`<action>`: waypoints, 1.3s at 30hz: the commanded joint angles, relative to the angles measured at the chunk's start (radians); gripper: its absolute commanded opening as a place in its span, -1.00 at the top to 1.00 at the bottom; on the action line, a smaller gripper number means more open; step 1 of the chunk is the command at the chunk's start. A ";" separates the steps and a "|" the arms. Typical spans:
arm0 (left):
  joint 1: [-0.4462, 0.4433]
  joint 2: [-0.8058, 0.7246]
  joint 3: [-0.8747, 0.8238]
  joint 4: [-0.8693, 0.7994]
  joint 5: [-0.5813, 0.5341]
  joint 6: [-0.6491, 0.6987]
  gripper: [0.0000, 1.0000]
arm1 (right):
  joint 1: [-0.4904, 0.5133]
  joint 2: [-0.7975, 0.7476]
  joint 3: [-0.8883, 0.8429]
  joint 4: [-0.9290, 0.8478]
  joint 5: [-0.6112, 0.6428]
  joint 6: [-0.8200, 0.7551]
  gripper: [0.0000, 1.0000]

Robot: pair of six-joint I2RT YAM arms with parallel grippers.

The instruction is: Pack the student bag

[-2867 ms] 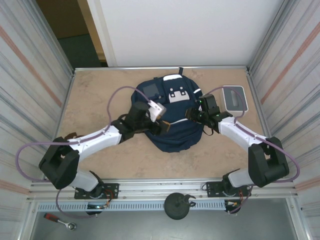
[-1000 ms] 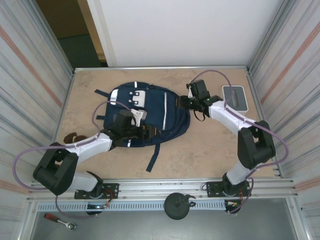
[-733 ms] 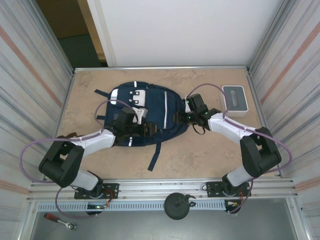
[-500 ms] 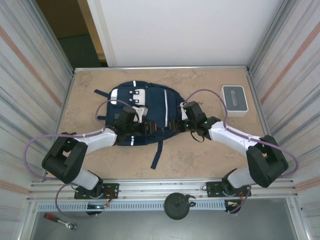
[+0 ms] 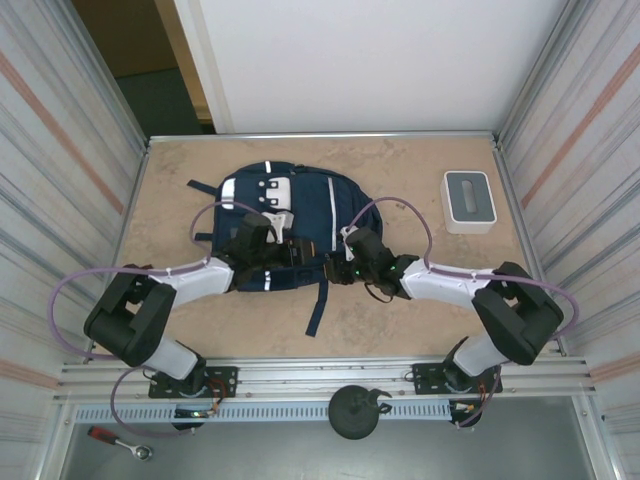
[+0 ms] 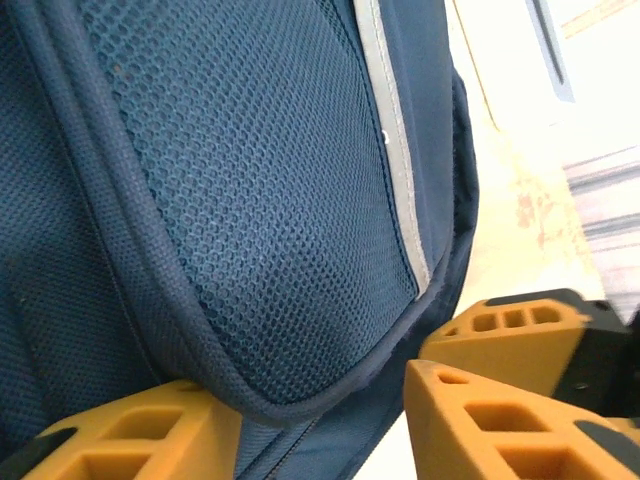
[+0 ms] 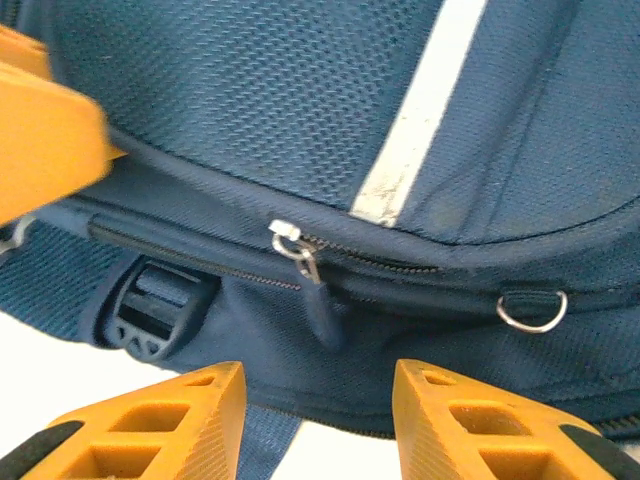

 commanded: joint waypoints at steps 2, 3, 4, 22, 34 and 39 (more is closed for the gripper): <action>0.031 -0.041 -0.026 0.035 -0.069 -0.074 -0.06 | 0.005 0.023 0.029 0.046 0.058 0.054 0.17; 0.031 -0.041 -0.023 0.031 -0.077 -0.077 -0.07 | 0.005 0.024 0.030 0.048 0.060 0.057 0.16; 0.030 -0.037 -0.016 0.028 -0.078 -0.079 -0.07 | 0.006 0.028 0.027 0.049 0.062 0.057 0.17; 0.031 0.055 -0.011 0.101 -0.090 -0.141 0.82 | 0.031 0.110 0.017 0.146 0.146 0.120 0.25; 0.034 0.051 -0.004 0.090 -0.068 -0.120 1.00 | 0.030 0.190 0.030 0.204 0.143 0.103 0.41; 0.039 0.051 -0.007 0.090 -0.062 -0.117 1.00 | 0.029 0.187 0.015 0.232 0.151 0.082 0.64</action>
